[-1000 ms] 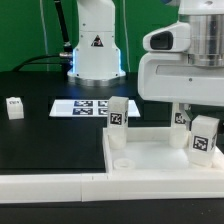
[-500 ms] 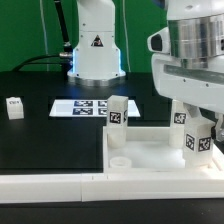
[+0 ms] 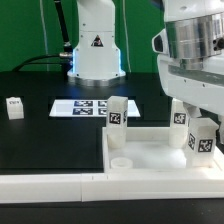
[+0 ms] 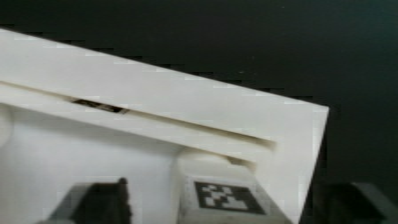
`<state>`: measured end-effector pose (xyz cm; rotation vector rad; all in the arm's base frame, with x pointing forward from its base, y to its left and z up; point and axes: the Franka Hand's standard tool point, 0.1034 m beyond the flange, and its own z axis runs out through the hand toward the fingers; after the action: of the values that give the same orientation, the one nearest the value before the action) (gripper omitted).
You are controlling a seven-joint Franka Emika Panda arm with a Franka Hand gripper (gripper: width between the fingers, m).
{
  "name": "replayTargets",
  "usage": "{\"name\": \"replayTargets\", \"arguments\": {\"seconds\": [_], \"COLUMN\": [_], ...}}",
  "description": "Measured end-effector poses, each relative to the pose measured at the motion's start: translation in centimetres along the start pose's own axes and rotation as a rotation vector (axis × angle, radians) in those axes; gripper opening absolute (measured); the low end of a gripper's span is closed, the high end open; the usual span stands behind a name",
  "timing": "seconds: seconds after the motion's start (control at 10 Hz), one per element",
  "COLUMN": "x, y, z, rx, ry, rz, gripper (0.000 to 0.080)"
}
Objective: Assemble square table
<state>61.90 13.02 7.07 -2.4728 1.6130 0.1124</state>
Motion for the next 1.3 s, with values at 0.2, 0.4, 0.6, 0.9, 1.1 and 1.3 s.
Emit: {"name": "replayTargets", "arguments": {"seconds": [0.2, 0.4, 0.6, 0.9, 1.1, 1.3], "x": [0.1, 0.3, 0.4, 1.2, 1.0, 1.1], "y": [0.0, 0.0, 0.0, -0.7, -0.9, -0.9], "z": [-0.4, -0.5, -0.5, -0.5, -0.3, -0.3], "rx": [-0.032, -0.028, -0.031, -0.047, -0.052, -0.050], "ry": [0.027, 0.032, 0.031, 0.082, 0.104, 0.105], "rz": [-0.357, -0.487, -0.634, -1.046, -1.211, -1.186], "gripper": [0.0638, 0.0648, 0.0649, 0.0649, 0.0649, 0.0649]}}
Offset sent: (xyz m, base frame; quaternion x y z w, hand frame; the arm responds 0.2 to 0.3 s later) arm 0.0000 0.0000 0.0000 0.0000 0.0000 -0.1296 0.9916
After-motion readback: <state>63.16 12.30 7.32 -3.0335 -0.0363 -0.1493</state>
